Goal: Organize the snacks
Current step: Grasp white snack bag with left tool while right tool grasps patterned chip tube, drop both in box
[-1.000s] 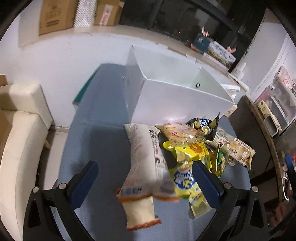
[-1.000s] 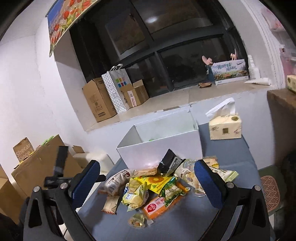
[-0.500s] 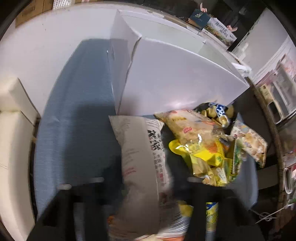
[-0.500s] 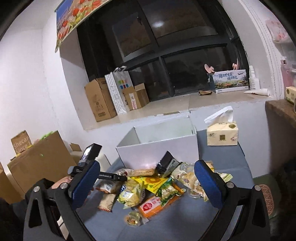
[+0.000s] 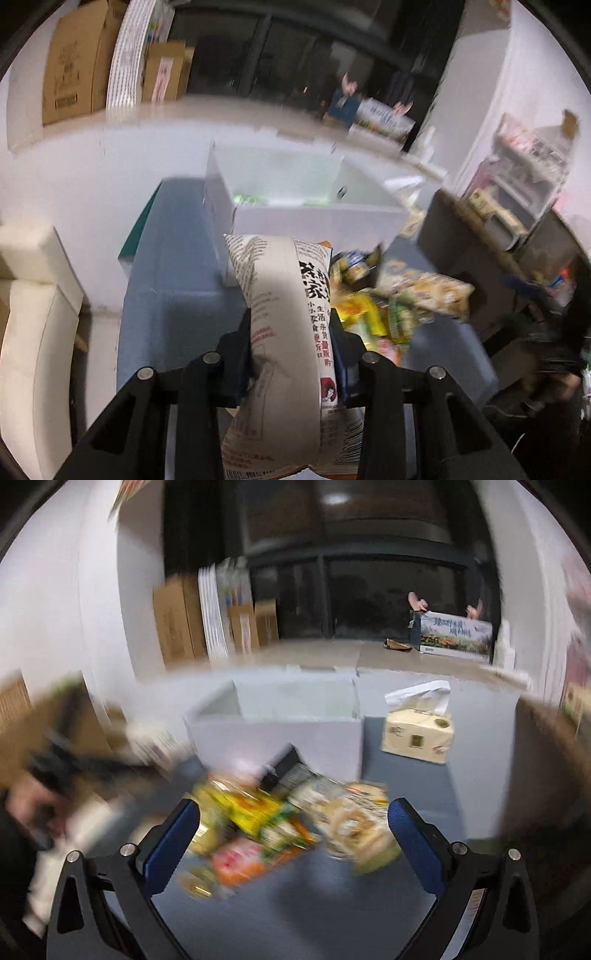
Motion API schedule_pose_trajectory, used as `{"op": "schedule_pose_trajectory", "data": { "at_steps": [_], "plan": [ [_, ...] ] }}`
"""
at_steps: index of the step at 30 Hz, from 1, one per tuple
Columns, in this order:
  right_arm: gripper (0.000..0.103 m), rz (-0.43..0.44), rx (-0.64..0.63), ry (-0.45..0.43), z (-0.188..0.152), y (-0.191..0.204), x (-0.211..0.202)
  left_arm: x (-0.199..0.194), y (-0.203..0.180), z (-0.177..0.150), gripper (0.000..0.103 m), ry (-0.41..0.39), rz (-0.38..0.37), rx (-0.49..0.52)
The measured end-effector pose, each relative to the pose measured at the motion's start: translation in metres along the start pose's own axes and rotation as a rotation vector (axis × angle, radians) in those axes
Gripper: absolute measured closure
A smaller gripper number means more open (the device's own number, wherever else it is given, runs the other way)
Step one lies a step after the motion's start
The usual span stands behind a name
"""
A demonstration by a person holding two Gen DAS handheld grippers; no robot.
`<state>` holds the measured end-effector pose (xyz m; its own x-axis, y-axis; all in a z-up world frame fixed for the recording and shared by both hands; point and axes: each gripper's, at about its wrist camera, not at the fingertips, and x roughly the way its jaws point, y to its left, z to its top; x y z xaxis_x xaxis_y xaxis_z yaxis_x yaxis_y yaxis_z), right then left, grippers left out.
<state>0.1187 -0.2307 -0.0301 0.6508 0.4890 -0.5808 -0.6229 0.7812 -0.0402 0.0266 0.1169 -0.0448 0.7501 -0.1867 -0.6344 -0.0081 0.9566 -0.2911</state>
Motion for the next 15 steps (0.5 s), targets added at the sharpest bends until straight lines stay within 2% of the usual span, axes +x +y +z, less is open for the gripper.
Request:
{"op": "schedule_pose_trajectory", "data": {
  "at_steps": [3,6,8,12,14,15],
  "plan": [
    [0.000,-0.044,-0.148,0.085,0.002,0.000,0.029,-0.027,-0.007,-0.004,0.064,-0.057,-0.020,0.006],
    [0.000,-0.062,-0.265,0.176,0.008,-0.004,0.064,-0.041,-0.013,-0.005,0.064,-0.076,-0.033,0.011],
    [0.000,-0.069,-0.308,0.239,0.010,-0.007,0.087,-0.045,-0.017,-0.007,0.064,-0.080,-0.038,0.024],
    [0.000,-0.028,-0.381,0.363,0.006,-0.008,0.132,-0.045,-0.018,-0.012,0.064,-0.079,-0.042,0.028],
    [0.000,-0.056,-0.437,0.396,0.000,-0.006,0.148,-0.046,-0.019,-0.015,0.064,-0.082,-0.038,0.029],
    [0.007,-0.075,-0.453,0.412,-0.003,-0.007,0.155,-0.046,-0.019,-0.016,0.064,-0.081,-0.036,0.026]
  ]
}}
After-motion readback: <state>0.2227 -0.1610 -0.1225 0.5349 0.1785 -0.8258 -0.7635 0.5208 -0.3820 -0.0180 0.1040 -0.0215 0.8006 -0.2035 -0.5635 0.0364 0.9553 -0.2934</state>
